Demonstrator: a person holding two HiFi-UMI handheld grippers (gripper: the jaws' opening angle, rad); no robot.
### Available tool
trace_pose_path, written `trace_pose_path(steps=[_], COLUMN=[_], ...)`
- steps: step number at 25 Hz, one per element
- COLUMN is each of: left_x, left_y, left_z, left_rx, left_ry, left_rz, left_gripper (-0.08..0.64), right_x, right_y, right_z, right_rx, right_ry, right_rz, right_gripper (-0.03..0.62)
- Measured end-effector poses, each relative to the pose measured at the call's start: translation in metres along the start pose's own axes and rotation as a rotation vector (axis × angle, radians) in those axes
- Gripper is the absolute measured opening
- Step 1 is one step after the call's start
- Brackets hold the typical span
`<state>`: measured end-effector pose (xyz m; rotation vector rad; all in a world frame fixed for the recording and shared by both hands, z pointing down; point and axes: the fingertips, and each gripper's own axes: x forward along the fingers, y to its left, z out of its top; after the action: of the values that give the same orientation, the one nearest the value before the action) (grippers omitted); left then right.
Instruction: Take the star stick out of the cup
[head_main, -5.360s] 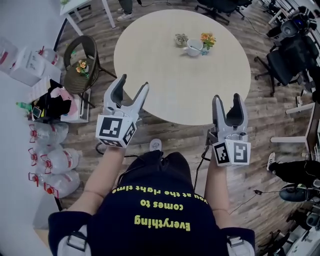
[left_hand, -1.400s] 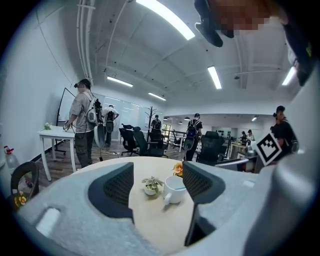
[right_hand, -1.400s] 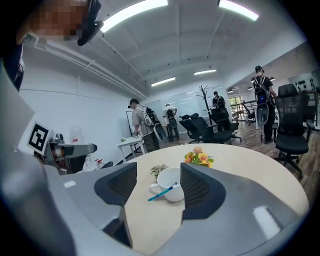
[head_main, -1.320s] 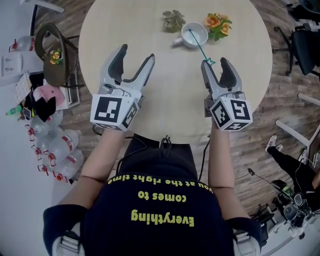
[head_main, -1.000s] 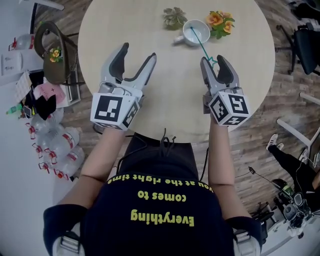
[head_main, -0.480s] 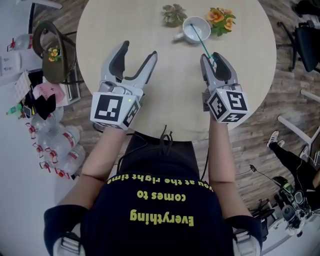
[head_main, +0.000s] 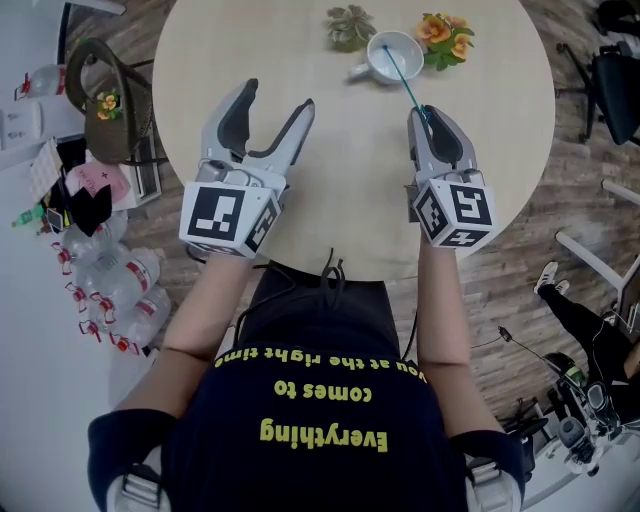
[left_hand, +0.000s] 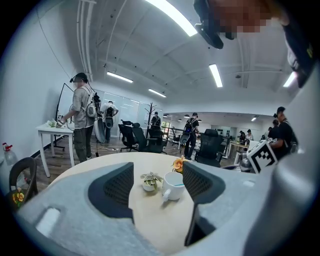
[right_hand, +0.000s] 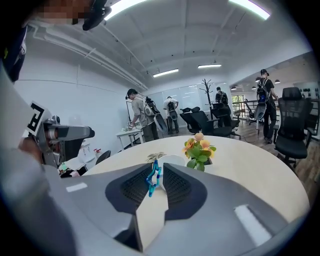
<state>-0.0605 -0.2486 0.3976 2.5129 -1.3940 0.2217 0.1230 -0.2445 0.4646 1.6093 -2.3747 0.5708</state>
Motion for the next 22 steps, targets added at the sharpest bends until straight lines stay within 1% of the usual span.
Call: trace_pose_path(steps=[4, 10, 16, 19, 22], left_x=[0.002, 0.000, 0.000, -0.001, -0.002], left_y=[-0.001, 0.004, 0.006, 0.007, 0.006], left_z=[-0.002, 0.002, 0.006, 0.008, 0.012], left_rx=[-0.002, -0.011, -0.009, -0.009, -0.007], left_ry=[0.001, -0.014, -0.026, -0.032, -0.039], left_rz=[0.003, 0.026, 0.031, 0.034, 0.031], left_gripper=[0.307, 0.307, 0.307, 0.307, 0.307], right_x=[0.001, -0.002, -0.010, -0.014, -0.018], right_y=[-0.005, -0.010, -0.015, -0.014, -0.015], right_z=[-0.002, 0.000, 0.015, 0.022, 0.028], right_rx=[0.000, -0.031, -0.043, -0.053, -0.034], right_ry=[0.003, -0.002, -0.048, -0.058, -0.072], right_rz=[-0.012, -0.045, -0.084, -0.086, -0.088], right_gripper=[0.053, 0.031, 0.028, 0.028, 0.028])
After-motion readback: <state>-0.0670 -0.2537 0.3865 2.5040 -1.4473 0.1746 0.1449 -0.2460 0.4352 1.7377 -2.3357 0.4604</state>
